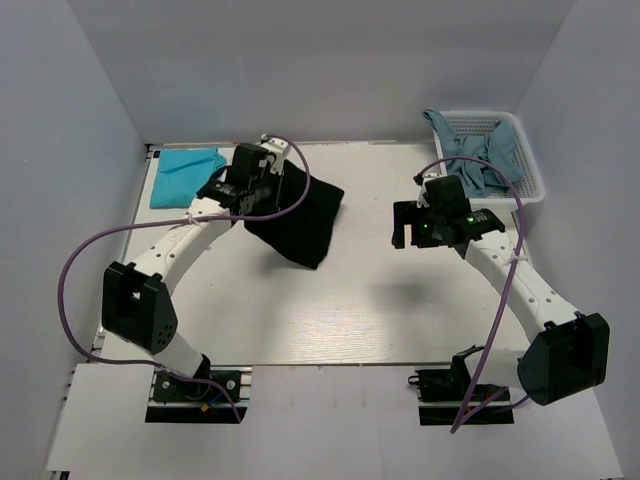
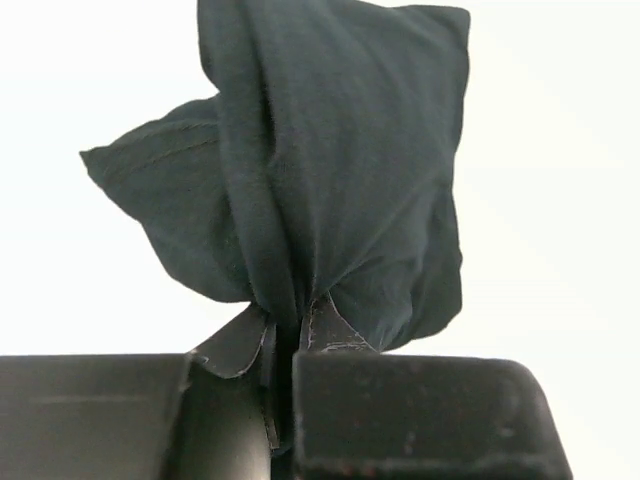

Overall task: Fold and stack the t-shirts
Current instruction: Put the neatly folded tshirt into the corner of the board with the left arm

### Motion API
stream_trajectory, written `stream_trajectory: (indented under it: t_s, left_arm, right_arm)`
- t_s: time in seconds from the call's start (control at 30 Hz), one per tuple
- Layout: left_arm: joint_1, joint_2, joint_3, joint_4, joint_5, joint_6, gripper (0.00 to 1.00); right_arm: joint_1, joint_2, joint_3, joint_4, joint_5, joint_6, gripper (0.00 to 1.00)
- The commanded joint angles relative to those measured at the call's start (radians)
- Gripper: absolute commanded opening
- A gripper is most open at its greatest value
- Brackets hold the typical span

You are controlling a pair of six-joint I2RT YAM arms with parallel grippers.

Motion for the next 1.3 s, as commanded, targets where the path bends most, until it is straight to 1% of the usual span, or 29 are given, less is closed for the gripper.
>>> stream_trajectory:
  t_s: [0.0,0.1,0.13,0.23,0.33,0.47,0.5,0.77,0.87,1.0,1.07,1.2,1.27]
  left_arm:
    - [0.05,-0.026,0.106,-0.04,-0.04,0.222,0.0]
    - [0.099,0.017,0.191,-0.049,-0.028,0.313,0.0]
    - [0.113,0.034,0.255,-0.061,-0.028,0.331,0.0]
    - [0.171,0.083,0.362,-0.098,-0.003,0.4,0.0]
    - [0.23,0.138,0.434,-0.098,0.02,0.468,0.0]
    - [0.308,0.23,0.557,-0.139,0.029,0.499,0.0]
    - [0.323,0.249,0.58,-0.152,0.064,0.511,0.0]
    - [0.495,0.339,0.651,-0.024,0.163,0.511,0.0]
    - [0.543,0.384,0.676,0.025,0.264,0.491,0.0]
    - [0.598,0.445,0.703,0.052,0.296,0.467,0.0]
    - [0.618,0.476,0.703,0.063,0.336,0.466,0.0]
    - [0.664,0.531,0.713,0.091,0.338,0.442,0.0]
    - [0.695,0.559,0.725,0.1,0.347,0.431,0.0]
  right_arm:
    - [-0.002,-0.007,0.016,-0.002,0.075,-0.005,0.9]
    - [-0.002,0.001,0.025,-0.003,0.078,0.004,0.9]
    - [-0.002,0.001,0.027,-0.003,0.077,0.004,0.9]
    - [-0.002,0.019,0.041,-0.008,0.083,0.012,0.9]
    - [-0.004,0.058,0.056,-0.008,0.077,0.027,0.9]
    - [-0.002,0.101,0.085,-0.048,0.06,0.046,0.9]
    - [-0.002,0.11,0.085,-0.054,0.055,0.046,0.9]
    - [-0.001,0.159,0.153,-0.092,0.041,0.049,0.9]
    - [-0.001,0.188,0.176,-0.1,0.022,0.044,0.9]
    - [-0.001,0.23,0.194,-0.095,-0.009,0.043,0.9]
    - [-0.001,0.245,0.214,-0.1,-0.018,0.041,0.9]
    - [-0.001,0.296,0.255,-0.115,-0.018,0.036,0.9]
    - [-0.002,0.325,0.285,-0.121,-0.055,0.043,0.9]
